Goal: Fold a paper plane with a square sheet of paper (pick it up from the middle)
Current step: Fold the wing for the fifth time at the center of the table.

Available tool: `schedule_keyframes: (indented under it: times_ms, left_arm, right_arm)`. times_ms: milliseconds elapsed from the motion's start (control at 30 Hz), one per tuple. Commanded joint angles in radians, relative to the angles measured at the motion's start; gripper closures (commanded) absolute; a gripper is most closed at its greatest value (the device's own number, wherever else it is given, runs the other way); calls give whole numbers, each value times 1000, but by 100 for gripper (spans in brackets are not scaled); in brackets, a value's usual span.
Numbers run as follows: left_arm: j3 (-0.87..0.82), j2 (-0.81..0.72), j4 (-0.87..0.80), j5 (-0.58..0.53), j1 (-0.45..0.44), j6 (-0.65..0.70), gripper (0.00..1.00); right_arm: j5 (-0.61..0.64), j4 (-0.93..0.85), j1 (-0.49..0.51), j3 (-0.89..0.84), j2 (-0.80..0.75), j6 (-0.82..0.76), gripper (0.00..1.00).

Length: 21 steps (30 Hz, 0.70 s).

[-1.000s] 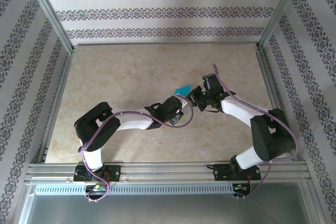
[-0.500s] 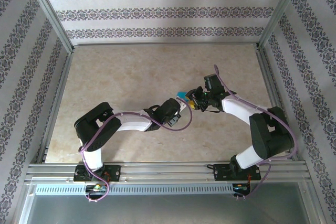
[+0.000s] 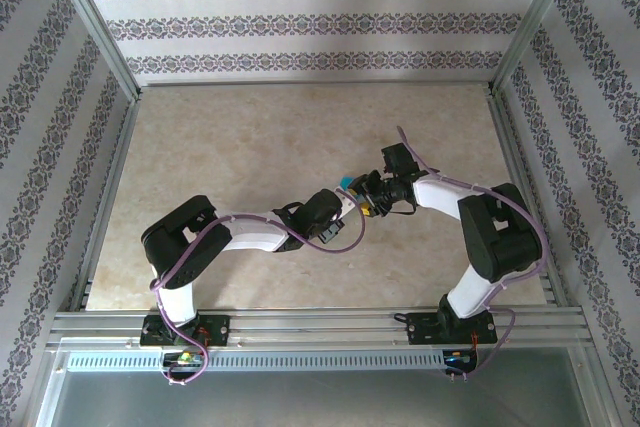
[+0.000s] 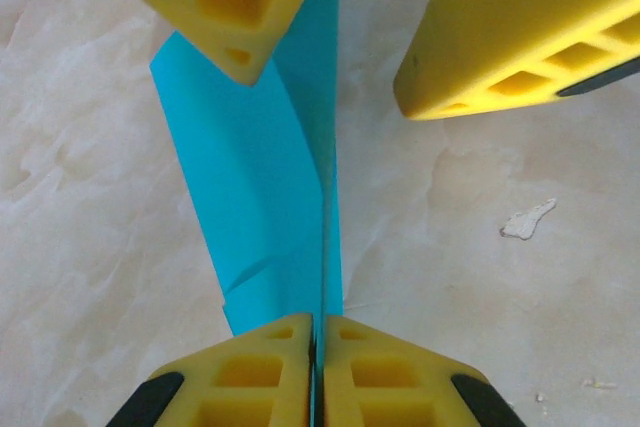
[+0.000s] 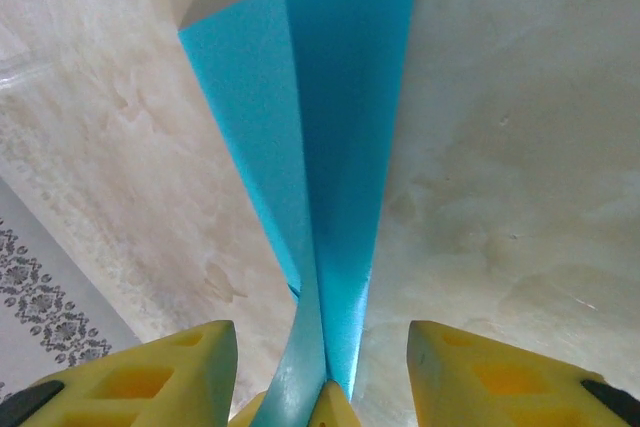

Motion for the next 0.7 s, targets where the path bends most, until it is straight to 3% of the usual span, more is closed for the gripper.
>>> schedule_keyframes:
  times_ms: [0,400,667]
  left_arm:
    - [-14,-9,27,19,-16,25,88]
    - [-12,0,23,33,-16,40,86]
    - [-16,11,39,48,-16,-4,82]
  right_arm:
    - [-32,3,-1,32,19,-18,51]
    - [-58,-6,4,42,45,-33,53]
    - [-90,5,13,35,47,-18,77]
